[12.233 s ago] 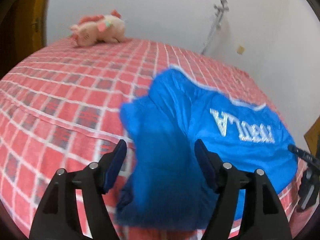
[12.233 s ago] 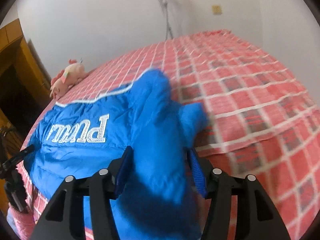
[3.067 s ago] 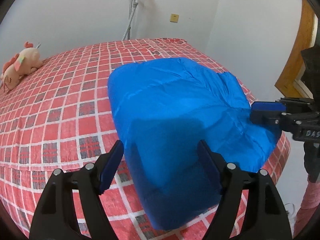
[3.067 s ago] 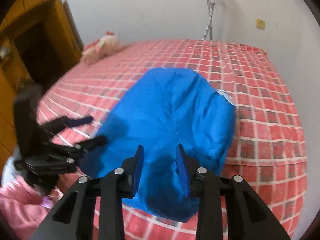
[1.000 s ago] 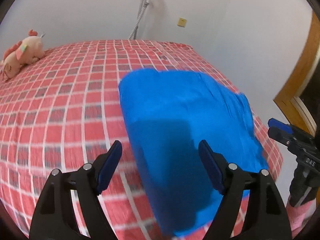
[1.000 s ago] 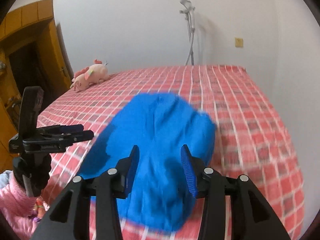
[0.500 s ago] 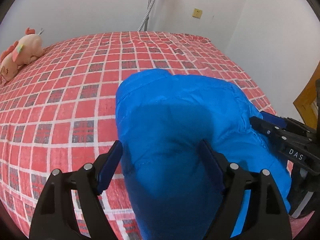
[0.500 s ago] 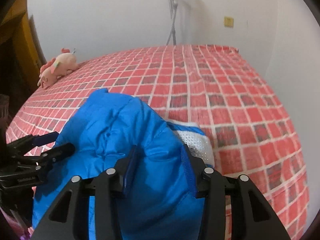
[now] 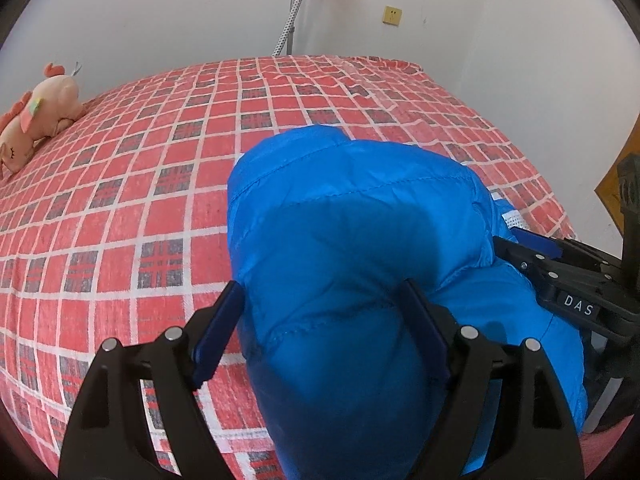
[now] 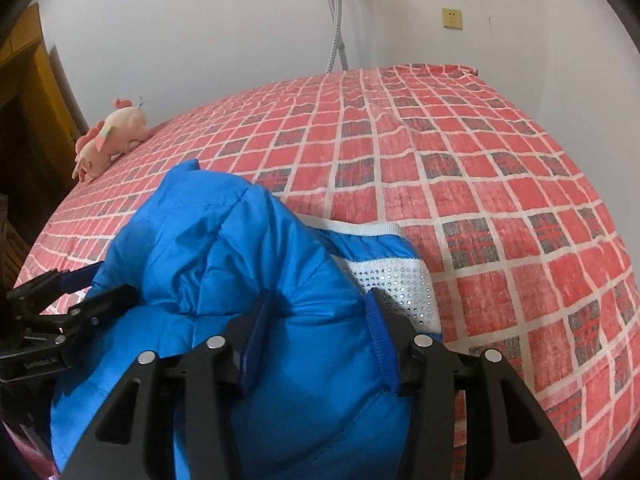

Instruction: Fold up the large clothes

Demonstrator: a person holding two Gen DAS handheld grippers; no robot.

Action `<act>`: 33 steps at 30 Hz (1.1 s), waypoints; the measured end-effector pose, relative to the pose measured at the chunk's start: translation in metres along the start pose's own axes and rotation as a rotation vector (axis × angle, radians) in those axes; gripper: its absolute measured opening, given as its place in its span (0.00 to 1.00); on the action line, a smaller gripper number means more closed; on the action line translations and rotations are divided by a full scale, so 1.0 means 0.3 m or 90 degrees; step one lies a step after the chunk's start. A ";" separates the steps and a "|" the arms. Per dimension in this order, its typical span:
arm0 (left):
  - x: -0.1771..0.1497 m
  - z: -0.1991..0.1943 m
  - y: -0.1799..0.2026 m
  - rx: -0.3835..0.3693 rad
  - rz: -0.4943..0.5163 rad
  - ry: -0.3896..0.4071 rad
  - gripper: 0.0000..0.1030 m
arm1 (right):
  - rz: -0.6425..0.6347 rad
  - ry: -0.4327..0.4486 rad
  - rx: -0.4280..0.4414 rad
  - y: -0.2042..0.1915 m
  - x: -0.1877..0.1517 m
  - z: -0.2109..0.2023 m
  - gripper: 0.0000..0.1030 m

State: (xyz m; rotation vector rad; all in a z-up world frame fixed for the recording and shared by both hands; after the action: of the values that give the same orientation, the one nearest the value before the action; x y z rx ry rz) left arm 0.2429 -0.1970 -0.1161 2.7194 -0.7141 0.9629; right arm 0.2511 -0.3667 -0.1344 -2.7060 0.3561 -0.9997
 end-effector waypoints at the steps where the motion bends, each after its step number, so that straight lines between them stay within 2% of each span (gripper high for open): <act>1: 0.000 0.002 0.000 0.002 0.001 -0.001 0.77 | 0.001 -0.001 0.000 0.001 -0.001 0.001 0.46; 8: -0.002 0.011 0.000 0.007 0.002 -0.010 0.77 | 0.001 -0.007 -0.009 0.002 0.004 0.013 0.46; 13: 0.003 -0.002 -0.016 -0.014 -0.005 -0.024 0.79 | -0.009 -0.029 -0.019 -0.010 0.019 -0.018 0.49; 19: -0.027 -0.099 -0.081 -0.020 -0.013 -0.029 0.84 | -0.023 -0.042 -0.016 -0.007 -0.002 -0.163 0.62; 21: -0.054 -0.128 -0.107 -0.037 -0.020 -0.043 0.85 | -0.015 -0.053 -0.026 0.015 -0.017 -0.214 0.73; 24: -0.095 -0.146 -0.138 -0.064 -0.039 -0.067 0.87 | -0.010 -0.096 -0.037 0.041 -0.060 -0.254 0.82; 27: -0.136 -0.143 -0.145 -0.098 -0.057 -0.095 0.87 | 0.005 -0.162 -0.014 0.049 -0.129 -0.251 0.85; 30: -0.164 -0.146 -0.127 -0.118 -0.062 -0.105 0.88 | 0.031 -0.224 -0.010 0.058 -0.193 -0.231 0.92; 33: -0.172 -0.143 -0.104 -0.133 -0.056 -0.107 0.90 | 0.046 -0.258 0.004 0.068 -0.224 -0.204 0.95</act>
State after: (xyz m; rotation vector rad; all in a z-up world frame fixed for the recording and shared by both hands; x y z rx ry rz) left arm 0.1998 -0.1369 -0.1154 2.6416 -0.6740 0.6087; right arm 0.1583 -0.3736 -0.1358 -2.7768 0.3655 -0.4135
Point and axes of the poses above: each gripper's, at about its wrist camera, not at the fingertips, and z roughly the way its jaws point, y to its right, x to its top, the point moved 7 cm from there along z, roughly the way its jaws point, and after that the axes turned 9 degrees about z, right-handed, at the moved point
